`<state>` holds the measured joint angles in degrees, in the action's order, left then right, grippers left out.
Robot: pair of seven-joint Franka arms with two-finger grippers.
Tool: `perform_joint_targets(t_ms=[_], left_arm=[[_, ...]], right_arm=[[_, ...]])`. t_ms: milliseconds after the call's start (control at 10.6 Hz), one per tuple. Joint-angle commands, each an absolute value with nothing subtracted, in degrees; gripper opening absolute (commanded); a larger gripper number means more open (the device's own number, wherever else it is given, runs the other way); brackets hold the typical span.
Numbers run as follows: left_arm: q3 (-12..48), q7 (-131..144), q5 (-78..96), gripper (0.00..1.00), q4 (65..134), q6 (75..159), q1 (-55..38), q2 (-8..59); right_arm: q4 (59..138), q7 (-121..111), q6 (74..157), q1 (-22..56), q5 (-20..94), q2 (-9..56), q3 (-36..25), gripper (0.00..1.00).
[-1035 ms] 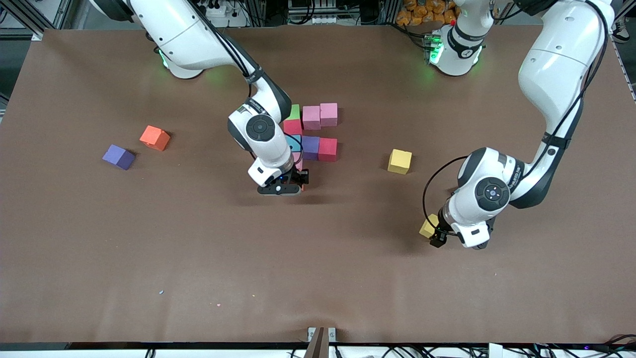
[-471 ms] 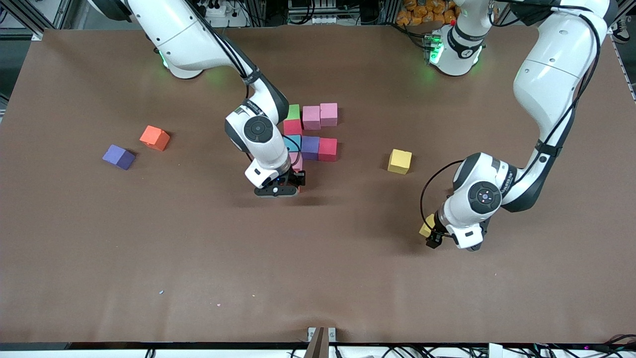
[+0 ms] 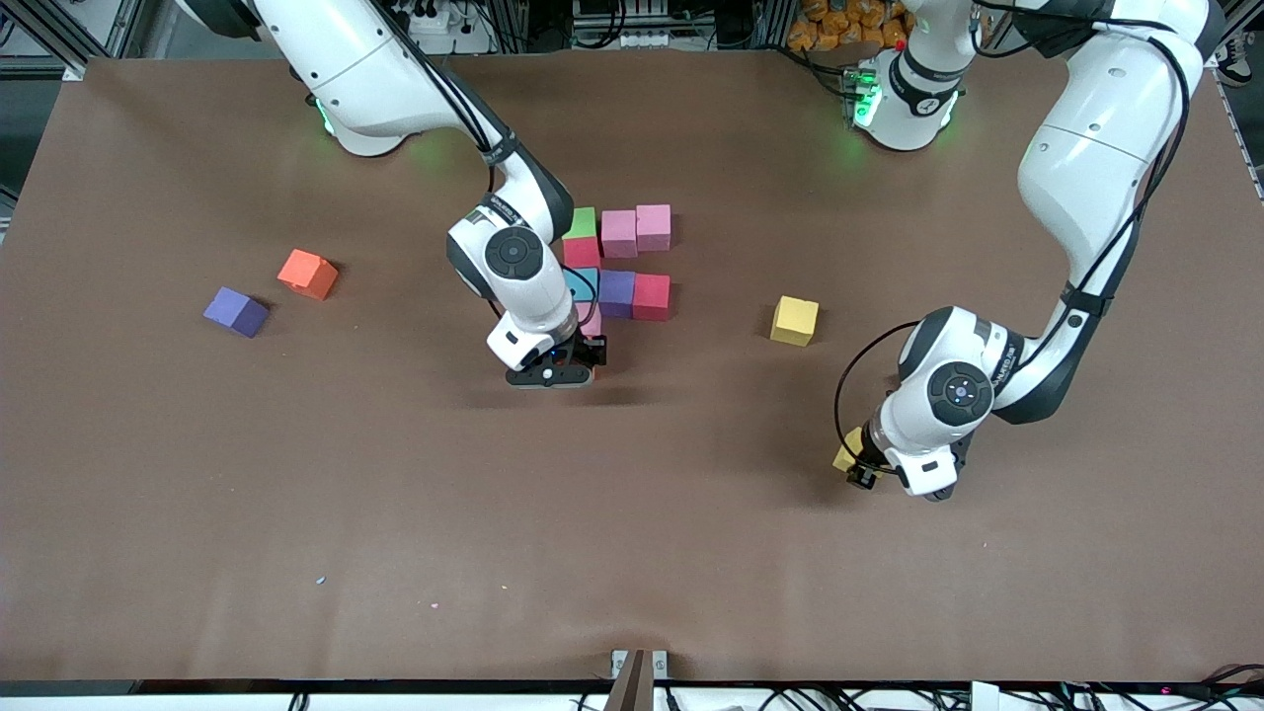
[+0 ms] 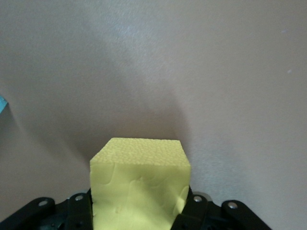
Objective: Arrange 11 blocks into digit 3
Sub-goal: 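Grasp the yellow cube with the left gripper and lift it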
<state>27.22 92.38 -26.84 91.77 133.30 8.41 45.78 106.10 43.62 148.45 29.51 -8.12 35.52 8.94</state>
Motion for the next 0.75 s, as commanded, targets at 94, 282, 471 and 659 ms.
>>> perform_joint_targets(t_ms=[94, 282, 471, 659], left_arm=[[26.98, 99.37, -27.07, 0.01, 88.52, 132.37, 4.50, 45.88], [27.07, 105.17, -26.72, 0.01, 86.41, 127.91, 1.16, 45.88], [26.90, 108.36, -22.26, 0.01, 83.95, 123.68, -2.88, 45.88], [26.89, 113.18, -21.10, 0.02, 83.06, 122.35, -5.35, 45.88]], right_arm=[[107.76, 45.61, 148.18, 29.35, -8.44, 34.89, 9.49, 0.00], [107.67, 45.97, 148.18, 29.36, -8.44, 34.89, 9.84, 0.00], [107.67, 46.05, 148.18, 29.44, -8.44, 34.98, 9.93, 0.00], [107.58, 47.37, 148.18, 29.18, -8.44, 34.89, 10.28, 0.00]])
